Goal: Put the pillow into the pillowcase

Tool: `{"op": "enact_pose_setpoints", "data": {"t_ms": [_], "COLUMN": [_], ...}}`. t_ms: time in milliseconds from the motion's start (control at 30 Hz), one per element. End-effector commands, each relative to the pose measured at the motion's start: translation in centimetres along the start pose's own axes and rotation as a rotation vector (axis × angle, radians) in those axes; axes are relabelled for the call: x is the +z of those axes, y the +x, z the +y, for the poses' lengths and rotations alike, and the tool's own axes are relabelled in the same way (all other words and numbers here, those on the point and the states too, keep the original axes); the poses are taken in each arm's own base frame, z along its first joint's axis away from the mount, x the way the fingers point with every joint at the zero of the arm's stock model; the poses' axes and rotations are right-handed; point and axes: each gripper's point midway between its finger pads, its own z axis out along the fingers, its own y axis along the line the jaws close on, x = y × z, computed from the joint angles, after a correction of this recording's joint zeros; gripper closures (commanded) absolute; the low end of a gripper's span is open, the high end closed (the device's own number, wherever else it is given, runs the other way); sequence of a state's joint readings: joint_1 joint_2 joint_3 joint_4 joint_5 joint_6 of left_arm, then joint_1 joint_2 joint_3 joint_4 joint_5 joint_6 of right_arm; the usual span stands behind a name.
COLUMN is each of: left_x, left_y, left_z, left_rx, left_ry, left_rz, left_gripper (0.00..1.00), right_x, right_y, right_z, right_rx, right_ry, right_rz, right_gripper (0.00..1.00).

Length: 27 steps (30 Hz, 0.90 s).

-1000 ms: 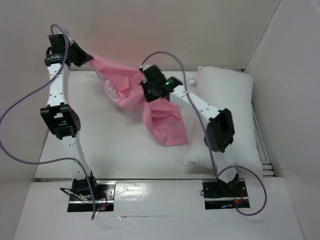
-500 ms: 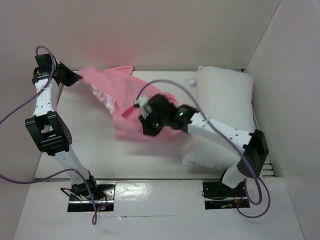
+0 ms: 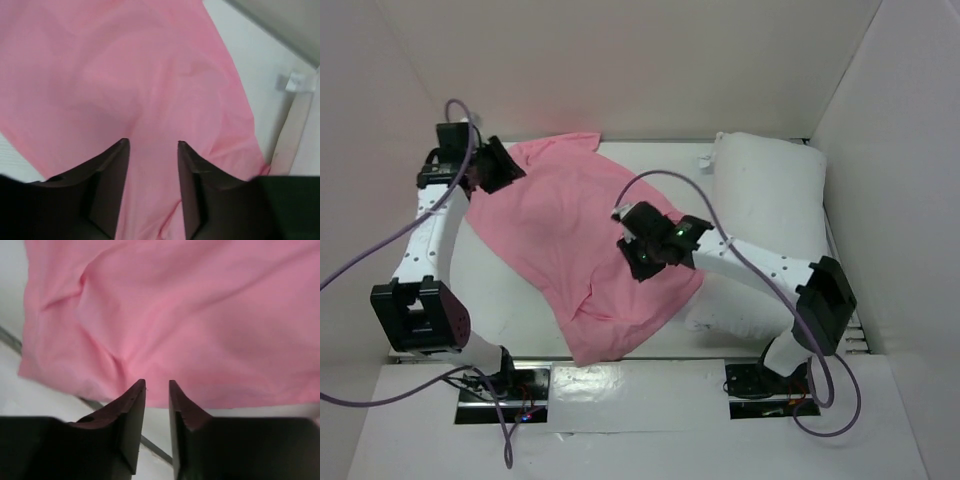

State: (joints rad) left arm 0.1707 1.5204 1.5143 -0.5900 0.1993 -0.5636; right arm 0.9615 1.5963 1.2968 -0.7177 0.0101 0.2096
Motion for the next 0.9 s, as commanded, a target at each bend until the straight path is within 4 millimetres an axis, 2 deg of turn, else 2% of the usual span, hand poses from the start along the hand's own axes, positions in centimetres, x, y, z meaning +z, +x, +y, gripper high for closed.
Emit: {"op": "enact_pose_setpoints", "data": {"t_ms": [0,33,67,100,133,167,200,233,267,333,400,433,467,500,567,600,633,667,700,733,767,800,867], "left_x": [2.0,2.7,2.7,3.0,3.0,3.3,3.2,2.8,2.8,3.2,3.8,4.0,4.8,5.2,5.4,5.7,5.6,5.5,5.3,5.0,5.2,5.1,4.6], "left_y": [6.7,8.5,9.9,11.3,13.3,15.2,16.3,17.8,19.8,21.6,21.9,22.8,23.5,23.4,23.9,24.2,24.0,23.5,23.5,22.9,22.2,22.1,21.4], "left_z": [-1.5,-1.4,-2.0,-2.3,-3.8,-3.5,-4.0,-5.5,-6.0,-6.4,-7.0,-7.1,-6.3,-5.8,-5.6,-4.7,-4.4,-3.9,-3.3,-3.5,-2.8,-2.4,-2.2], "left_rx": [0.15,0.178,0.196,0.231,0.271,0.291,0.32,0.36,0.414,0.464,0.514,0.529,0.536,0.536,0.528,0.513,0.484,0.457,0.428,0.406,0.405,0.392,0.383], "left_ry": [-0.014,-0.022,-0.014,-0.005,0.024,0.012,0.025,0.058,0.052,0.035,0.0,-0.014,-0.049,-0.085,-0.108,-0.13,-0.141,-0.142,-0.149,-0.125,-0.134,-0.141,-0.127], "left_rz": [0.149,0.192,0.224,0.258,0.294,0.335,0.356,0.379,0.411,0.433,0.407,0.415,0.445,0.44,0.452,0.466,0.461,0.463,0.472,0.469,0.463,0.475,0.486], "left_gripper": [0.48,0.48,0.44,0.39,0.32,0.27,0.22,0.22,0.22,0.22,0.23,0.25,0.25,0.26,0.26,0.26,0.26,0.28,0.28,0.29,0.29,0.29,0.29], "right_x": [-2.5,-2.5,-1.8,-1.9,-1.8,-1.5,-1.0,-0.6,0.0,1.3,1.7,2.1,2.5,2.8,4.1,4.3,5.0,6.9,7.5,7.9,8.8,8.8,9.4], "right_y": [-2.8,-3.0,-2.2,-2.6,-2.7,-3.4,-2.8,-2.9,-2.7,-2.4,-3.4,-3.6,-4.6,-4.9,-5.2,-6.2,-6.0,-5.2,-5.0,-4.8,-4.8,-5.6,-5.5], "right_z": [-4.8,-5.3,-5.8,-6.8,-6.4,-6.4,-6.4,-6.8,-6.8,-7.1,-6.8,-6.2,-5.9,-5.1,-2.8,-1.9,0.0,0.2,0.8,2.1,2.4,3.0,3.8], "right_rx": [0.253,0.313,0.367,0.449,0.478,0.499,0.531,0.551,0.575,0.599,0.611,0.607,0.609,0.594,0.549,0.53,0.479,0.468,0.454,0.432,0.424,0.423,0.424], "right_ry": [0.11,0.096,0.083,0.062,0.006,-0.015,-0.015,-0.01,-0.009,0.011,-0.02,-0.057,-0.088,-0.112,-0.141,-0.14,-0.146,-0.103,-0.095,-0.106,-0.101,-0.122,-0.143], "right_rz": [-0.108,-0.122,-0.104,-0.127,-0.134,-0.166,-0.156,-0.156,-0.147,-0.127,-0.162,-0.157,-0.185,-0.189,-0.165,-0.174,-0.151,-0.113,-0.096,-0.083,-0.082,-0.113,-0.116], "right_gripper": [0.72,0.82,0.87,0.88,0.84,0.76,0.64,0.64,0.59,0.59,0.59,0.52,0.46,0.41,0.31,0.24,0.22,0.22,0.22,0.22,0.24,0.25,0.28]}}
